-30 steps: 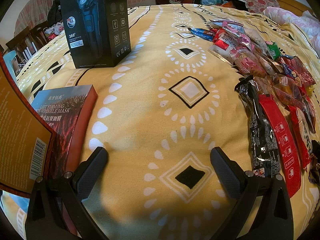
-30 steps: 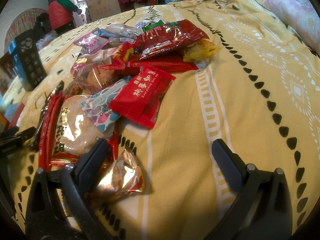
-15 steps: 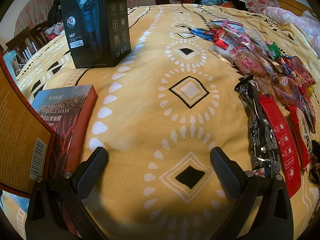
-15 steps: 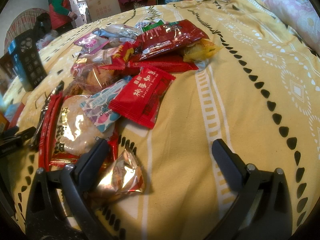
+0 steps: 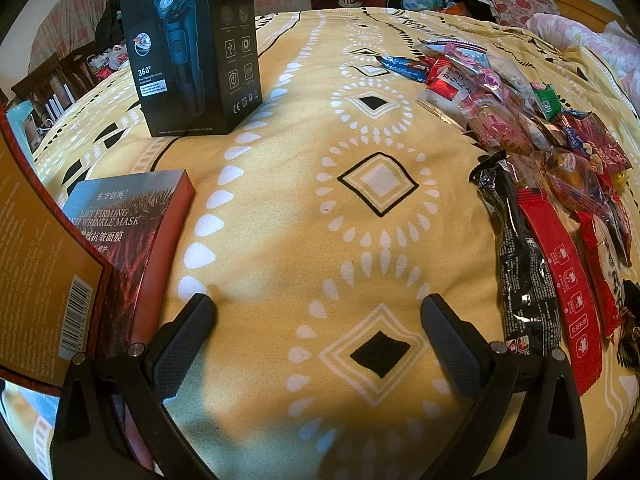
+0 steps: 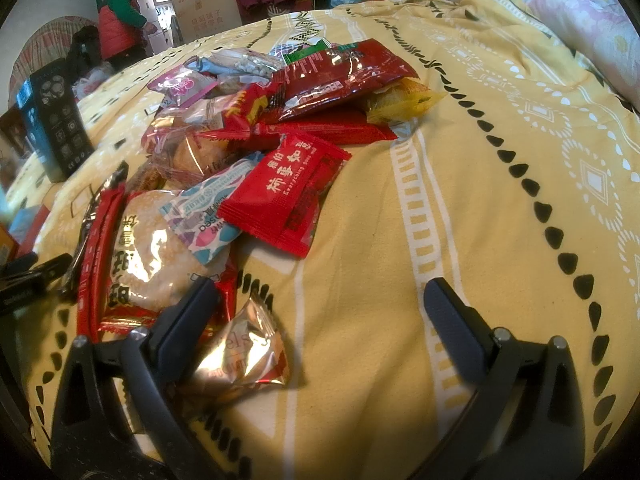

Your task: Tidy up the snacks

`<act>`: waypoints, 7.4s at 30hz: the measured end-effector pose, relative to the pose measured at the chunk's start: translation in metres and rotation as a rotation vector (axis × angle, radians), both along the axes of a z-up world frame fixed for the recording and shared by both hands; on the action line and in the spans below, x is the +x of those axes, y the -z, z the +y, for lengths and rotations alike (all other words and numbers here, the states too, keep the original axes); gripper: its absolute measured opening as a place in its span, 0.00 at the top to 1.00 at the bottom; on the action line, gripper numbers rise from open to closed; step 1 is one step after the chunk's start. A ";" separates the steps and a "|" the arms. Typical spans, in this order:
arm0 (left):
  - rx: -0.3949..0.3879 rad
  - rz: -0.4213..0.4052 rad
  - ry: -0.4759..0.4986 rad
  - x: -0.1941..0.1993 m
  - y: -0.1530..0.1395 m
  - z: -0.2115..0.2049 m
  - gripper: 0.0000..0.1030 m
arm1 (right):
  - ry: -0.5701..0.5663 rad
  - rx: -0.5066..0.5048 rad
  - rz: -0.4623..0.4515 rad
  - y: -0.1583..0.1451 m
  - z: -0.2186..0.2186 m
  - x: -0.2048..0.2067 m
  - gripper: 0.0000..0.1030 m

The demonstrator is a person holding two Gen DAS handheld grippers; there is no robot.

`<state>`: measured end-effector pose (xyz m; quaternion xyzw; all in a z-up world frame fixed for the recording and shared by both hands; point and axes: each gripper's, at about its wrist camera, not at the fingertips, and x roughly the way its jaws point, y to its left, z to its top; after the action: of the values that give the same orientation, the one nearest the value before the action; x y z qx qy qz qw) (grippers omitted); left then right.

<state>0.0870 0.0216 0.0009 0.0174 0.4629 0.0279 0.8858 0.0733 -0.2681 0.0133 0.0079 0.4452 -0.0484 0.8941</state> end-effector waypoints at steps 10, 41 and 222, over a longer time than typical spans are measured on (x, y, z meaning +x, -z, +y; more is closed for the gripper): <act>0.010 0.003 -0.005 0.002 0.001 -0.003 0.00 | 0.000 -0.016 0.013 -0.005 0.005 -0.001 0.00; -0.225 -0.043 0.098 -0.062 -0.068 -0.004 0.06 | -0.242 0.108 0.236 -0.011 0.074 0.047 0.30; -0.246 -0.293 0.104 -0.056 -0.195 0.017 0.95 | -0.300 0.154 -0.105 -0.139 0.081 -0.023 0.77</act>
<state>0.0309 0.0391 0.1957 -0.0713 0.3277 -0.0725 0.9393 0.0499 -0.1866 0.1521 0.0121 0.3964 0.1203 0.9101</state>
